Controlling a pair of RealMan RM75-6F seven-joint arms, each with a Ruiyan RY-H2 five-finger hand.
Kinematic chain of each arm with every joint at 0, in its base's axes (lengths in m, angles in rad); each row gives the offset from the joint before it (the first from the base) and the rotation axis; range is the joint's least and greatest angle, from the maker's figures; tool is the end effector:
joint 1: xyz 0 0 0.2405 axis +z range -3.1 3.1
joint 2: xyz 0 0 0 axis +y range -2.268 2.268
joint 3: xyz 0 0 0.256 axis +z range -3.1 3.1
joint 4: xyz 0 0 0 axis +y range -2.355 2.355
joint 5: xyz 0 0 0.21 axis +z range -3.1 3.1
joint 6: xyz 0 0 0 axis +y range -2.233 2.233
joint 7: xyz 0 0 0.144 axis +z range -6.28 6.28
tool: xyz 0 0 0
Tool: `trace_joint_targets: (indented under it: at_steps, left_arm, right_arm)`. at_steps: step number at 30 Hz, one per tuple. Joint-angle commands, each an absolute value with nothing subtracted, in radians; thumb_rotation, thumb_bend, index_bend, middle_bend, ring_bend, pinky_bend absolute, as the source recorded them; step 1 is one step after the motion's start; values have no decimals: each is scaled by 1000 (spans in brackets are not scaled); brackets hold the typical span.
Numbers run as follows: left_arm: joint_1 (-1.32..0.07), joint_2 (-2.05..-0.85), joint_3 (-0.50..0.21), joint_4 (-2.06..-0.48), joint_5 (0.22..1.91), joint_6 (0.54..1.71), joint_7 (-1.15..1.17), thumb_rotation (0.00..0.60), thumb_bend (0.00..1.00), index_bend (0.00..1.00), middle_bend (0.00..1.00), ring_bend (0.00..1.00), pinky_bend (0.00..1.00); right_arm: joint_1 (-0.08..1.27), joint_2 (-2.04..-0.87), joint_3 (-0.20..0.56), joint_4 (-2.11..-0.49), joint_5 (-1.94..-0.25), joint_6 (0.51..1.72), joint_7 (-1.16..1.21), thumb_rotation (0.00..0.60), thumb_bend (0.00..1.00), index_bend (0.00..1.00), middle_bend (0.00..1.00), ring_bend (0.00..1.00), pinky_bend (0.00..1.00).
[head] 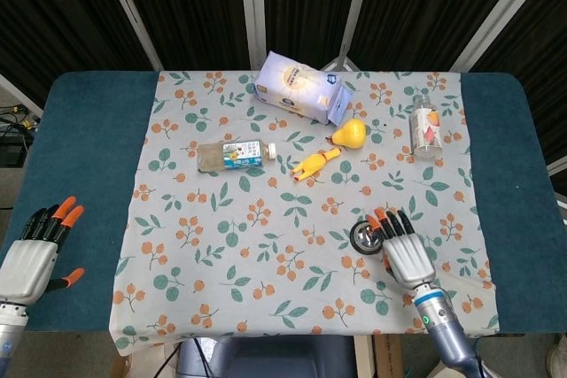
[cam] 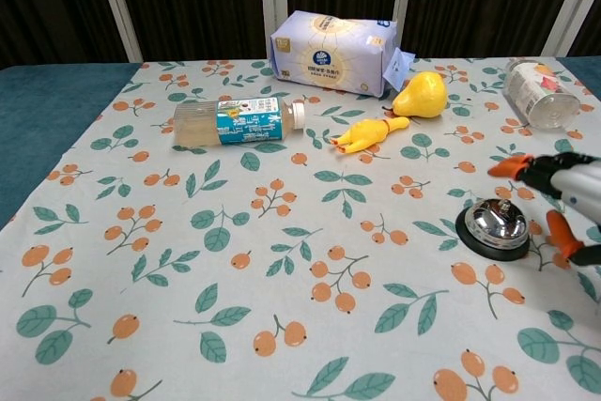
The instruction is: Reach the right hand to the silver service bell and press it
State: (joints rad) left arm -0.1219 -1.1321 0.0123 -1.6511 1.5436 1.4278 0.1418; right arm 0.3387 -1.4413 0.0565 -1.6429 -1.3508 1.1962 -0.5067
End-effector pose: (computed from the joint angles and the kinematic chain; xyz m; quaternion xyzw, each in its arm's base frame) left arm -0.2977 0.1771 0.1332 -0.6563 -0.3698 -0.3459 0.5593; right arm -0.2319 -0.2359 0.0207 0.7250 -0.3543 0.3155 0.4993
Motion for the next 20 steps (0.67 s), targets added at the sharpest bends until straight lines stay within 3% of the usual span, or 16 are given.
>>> trace_joint_targets:
  at_steps: [1, 7, 13, 20]
  left_arm:
    - [-122, -1132, 12, -1651, 1544, 1428, 143, 600, 54, 0, 0, 0, 0]
    - [-121, -1134, 12, -1647, 1539, 1427, 157, 600, 54, 0, 0, 0, 0]
    - [-120, -1139, 9, -1645, 1529, 1425, 176, 600, 54, 0, 0, 0, 0]
    - [-120, -1139, 12, -1648, 1532, 1424, 179, 600, 54, 0, 0, 0, 0]
  right_arm:
    - [329, -1369, 92, -1700, -1398, 1265, -462, 600, 671, 0, 0, 0, 0]
    - [236, -1222, 57, -1754, -1436, 1376, -349, 600, 411, 0, 0, 0, 0]
    - [140, -1127, -6, -1719, -1448, 1448, -250, 600, 390, 0, 0, 0, 0]
    - [108, -1114, -21, -1693, -1503, 1502, -202, 600, 389, 0, 0, 0, 0]
